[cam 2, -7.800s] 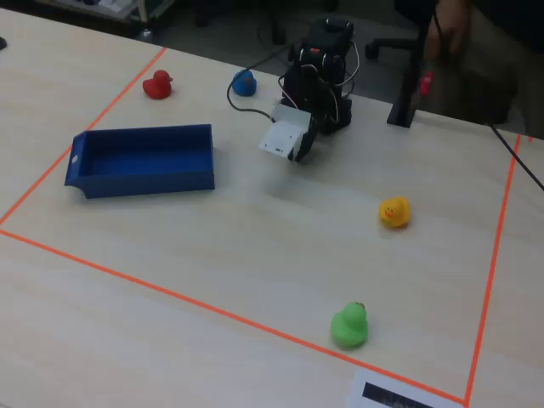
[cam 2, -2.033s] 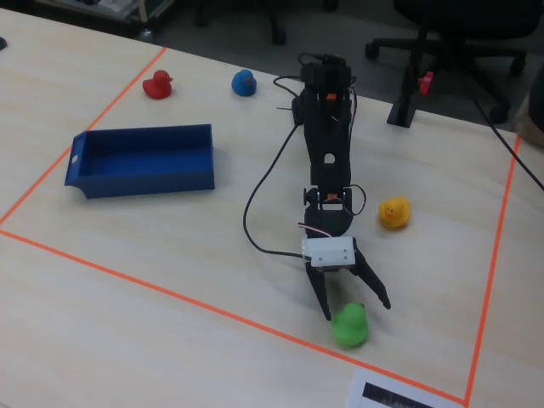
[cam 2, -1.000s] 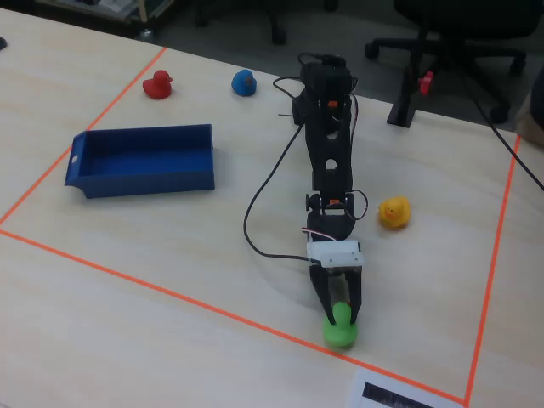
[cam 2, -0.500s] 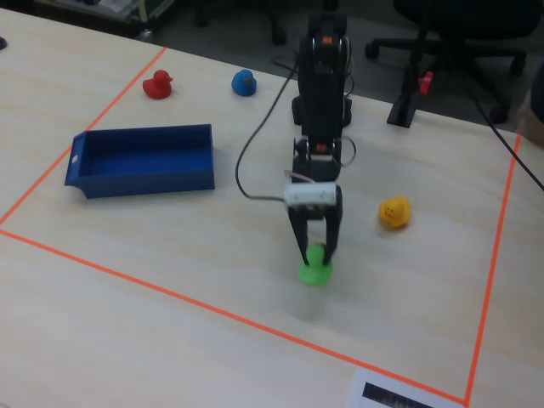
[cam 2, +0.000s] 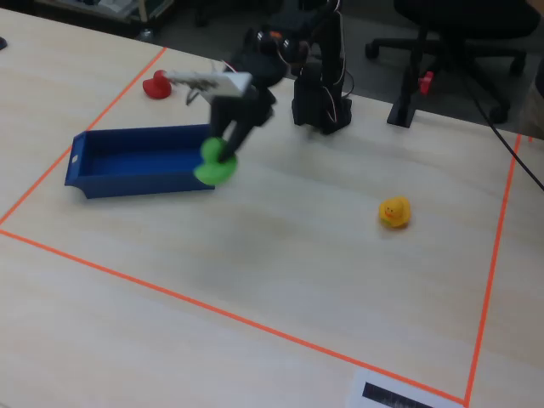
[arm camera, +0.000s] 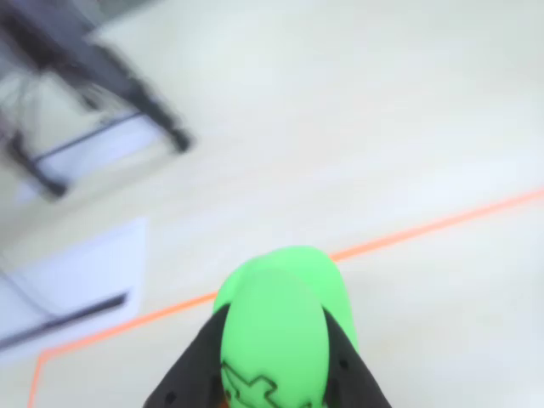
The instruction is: Grasp green duck and put it into box.
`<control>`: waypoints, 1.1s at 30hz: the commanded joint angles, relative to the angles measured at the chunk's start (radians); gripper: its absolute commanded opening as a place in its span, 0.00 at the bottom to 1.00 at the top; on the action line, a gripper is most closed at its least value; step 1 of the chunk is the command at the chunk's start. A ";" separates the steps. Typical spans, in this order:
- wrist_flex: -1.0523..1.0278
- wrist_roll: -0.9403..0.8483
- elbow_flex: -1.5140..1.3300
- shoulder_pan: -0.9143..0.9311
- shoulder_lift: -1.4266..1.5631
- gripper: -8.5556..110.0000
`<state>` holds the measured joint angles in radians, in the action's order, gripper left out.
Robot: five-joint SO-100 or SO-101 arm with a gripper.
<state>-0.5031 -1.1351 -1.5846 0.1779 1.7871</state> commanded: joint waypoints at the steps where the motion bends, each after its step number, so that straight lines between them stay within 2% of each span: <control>1: -0.250 0.025 0.299 0.213 -0.078 0.07; 5: -0.301 0.038 0.456 0.400 -0.218 0.07; 9: -0.477 0.054 0.696 0.554 -0.376 0.07; 16: -0.698 0.058 0.888 0.718 -0.569 0.07; 19: -0.785 0.058 0.916 0.753 -0.624 0.07; 25: -0.831 0.060 0.864 0.761 -0.634 0.07; 33: -0.796 0.064 0.753 0.718 -0.640 0.07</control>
<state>-1.3361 -1.0784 -0.8099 0.9204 1.1290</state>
